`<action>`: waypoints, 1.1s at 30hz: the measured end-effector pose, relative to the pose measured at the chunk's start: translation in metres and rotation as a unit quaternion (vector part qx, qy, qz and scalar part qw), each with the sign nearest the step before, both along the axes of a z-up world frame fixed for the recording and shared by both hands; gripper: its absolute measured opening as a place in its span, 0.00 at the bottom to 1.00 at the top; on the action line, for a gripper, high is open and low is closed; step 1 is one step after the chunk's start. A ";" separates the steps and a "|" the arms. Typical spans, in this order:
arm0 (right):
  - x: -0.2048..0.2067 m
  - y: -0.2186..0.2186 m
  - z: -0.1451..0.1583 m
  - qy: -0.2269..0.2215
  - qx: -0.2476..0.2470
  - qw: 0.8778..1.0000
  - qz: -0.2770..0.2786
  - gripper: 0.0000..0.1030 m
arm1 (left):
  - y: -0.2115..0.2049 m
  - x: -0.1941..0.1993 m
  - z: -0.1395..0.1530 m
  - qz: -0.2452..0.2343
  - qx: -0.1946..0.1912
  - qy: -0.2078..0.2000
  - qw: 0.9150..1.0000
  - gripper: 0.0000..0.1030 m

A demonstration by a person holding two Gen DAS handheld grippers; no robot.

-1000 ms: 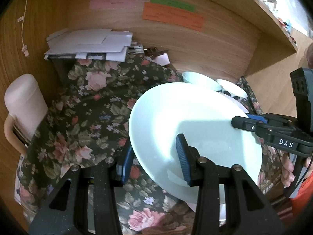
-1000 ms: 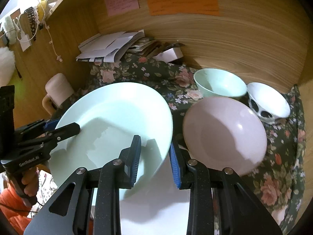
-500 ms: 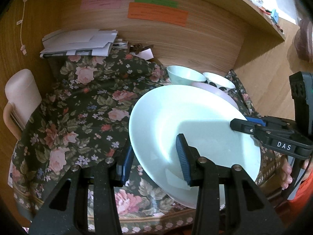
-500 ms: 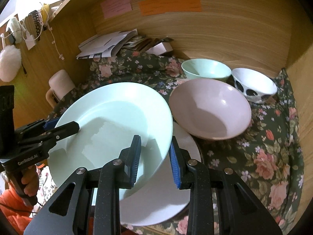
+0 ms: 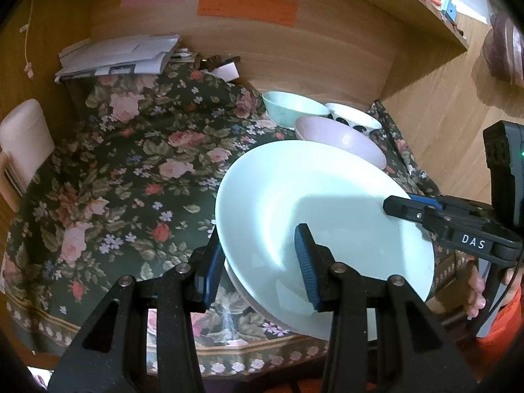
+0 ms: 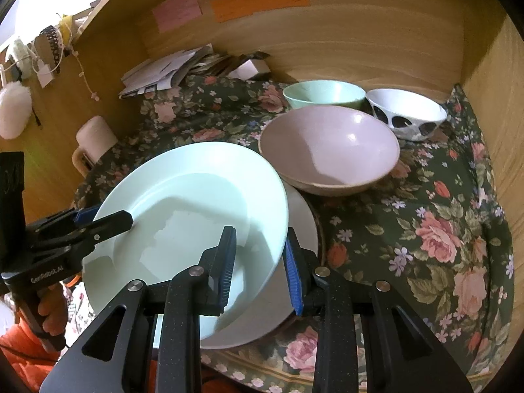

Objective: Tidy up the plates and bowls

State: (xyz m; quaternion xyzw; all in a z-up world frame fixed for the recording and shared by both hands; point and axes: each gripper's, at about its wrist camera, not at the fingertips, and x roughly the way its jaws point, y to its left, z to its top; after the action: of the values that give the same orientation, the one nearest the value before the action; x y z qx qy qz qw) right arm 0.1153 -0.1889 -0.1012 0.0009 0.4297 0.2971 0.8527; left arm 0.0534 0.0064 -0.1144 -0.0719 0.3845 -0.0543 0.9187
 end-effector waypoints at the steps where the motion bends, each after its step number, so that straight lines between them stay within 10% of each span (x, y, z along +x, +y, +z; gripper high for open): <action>1: 0.000 -0.001 -0.001 0.002 0.000 1.000 -0.001 0.25 | 0.000 0.001 -0.001 0.000 -0.001 0.001 1.000 0.41; 33: 0.007 0.005 -0.035 0.031 -0.007 0.999 -0.003 0.26 | 0.006 0.031 -0.044 0.015 0.006 0.055 0.998 0.41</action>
State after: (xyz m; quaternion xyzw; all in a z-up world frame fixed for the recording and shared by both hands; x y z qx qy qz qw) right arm 0.1226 -0.1836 -0.1358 0.0051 0.4578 0.2910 0.8400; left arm 0.0845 0.0126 -0.1581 -0.0751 0.4341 -0.0347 0.8971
